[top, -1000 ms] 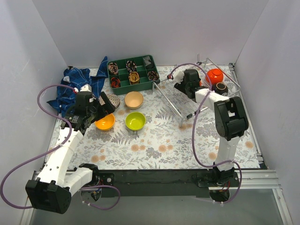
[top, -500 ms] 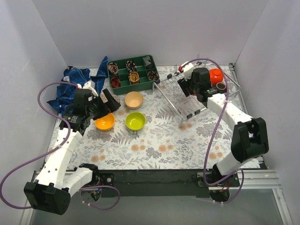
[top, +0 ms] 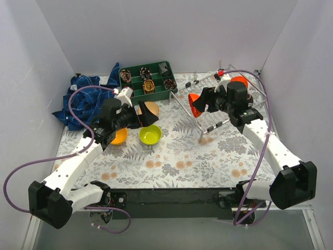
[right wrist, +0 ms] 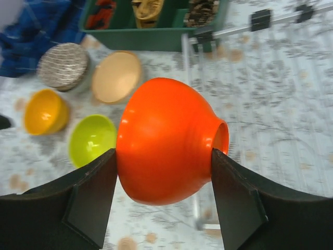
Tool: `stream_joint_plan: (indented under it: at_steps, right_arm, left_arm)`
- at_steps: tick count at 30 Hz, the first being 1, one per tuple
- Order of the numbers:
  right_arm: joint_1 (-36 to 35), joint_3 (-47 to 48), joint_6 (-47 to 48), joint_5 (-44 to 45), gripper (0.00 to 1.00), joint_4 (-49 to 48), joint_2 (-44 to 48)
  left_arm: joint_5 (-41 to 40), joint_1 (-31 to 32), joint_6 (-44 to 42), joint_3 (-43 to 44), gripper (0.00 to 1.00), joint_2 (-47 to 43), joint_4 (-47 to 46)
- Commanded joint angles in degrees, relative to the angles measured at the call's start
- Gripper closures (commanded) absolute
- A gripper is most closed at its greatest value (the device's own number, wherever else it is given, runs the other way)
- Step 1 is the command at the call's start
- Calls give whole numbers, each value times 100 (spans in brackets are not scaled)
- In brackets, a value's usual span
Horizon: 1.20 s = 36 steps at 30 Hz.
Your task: Unload the bowls from the dish rack
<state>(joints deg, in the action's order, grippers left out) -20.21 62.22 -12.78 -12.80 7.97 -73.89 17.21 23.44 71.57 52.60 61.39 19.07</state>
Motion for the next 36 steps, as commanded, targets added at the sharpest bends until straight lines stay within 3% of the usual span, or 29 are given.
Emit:
stream_joint_plan:
  at_steps: [1,8,18,21,22,24,25,28,29,30,34,35,36]
  right_arm:
    - [-80,-420,-1899,-1347,68,-1199,462]
    - [-290,-1115,-3484,-2262,67,-2657,788]
    - [-370,-1484,-4575,-2746,66,-3968,744]
    - [-396,-1625,-4743,-2772,65,-4232,692]
    - [-414,-1668,-4813,-2772,65,-4285,683]
    - [-423,-1792,-4883,-2772,65,-4400,674]
    - [-431,-1835,-4918,-2763,65,-4479,674]
    - [-440,-1967,-4928,-2754,63,-4506,674]
    - [-449,-2029,-4884,-2746,60,-4506,683]
    - [-449,-2073,-4857,-2746,57,-4506,691]
    - [-449,-2292,-4726,-2667,37,-4471,770]
    - [-440,-2328,-4673,-2623,22,-4366,788]
    - [-432,-2345,-4490,-2597,13,-4261,823]
  left_arm:
    - [98,344,85,-153,2,189,-1132]
    - [-86,802,235,-162,2,655,-1881]
    - [-499,1057,700,-425,6,972,-2443]
    - [-596,1057,928,-601,18,858,-2574]
    - [-614,1057,981,-645,29,823,-2610]
    - [-658,1057,1096,-724,42,726,-2707]
    - [-666,1049,1131,-777,56,708,-2716]
    - [-737,1057,1184,-847,78,594,-2733]
    - [-754,1057,1184,-856,92,577,-2716]
    - [-798,1057,1175,-865,97,550,-2690]
    - [-1087,1057,965,-813,100,375,-2347]
    - [-1149,1057,912,-769,100,339,-2129]
    - [-1228,1057,798,-743,100,313,-2005]
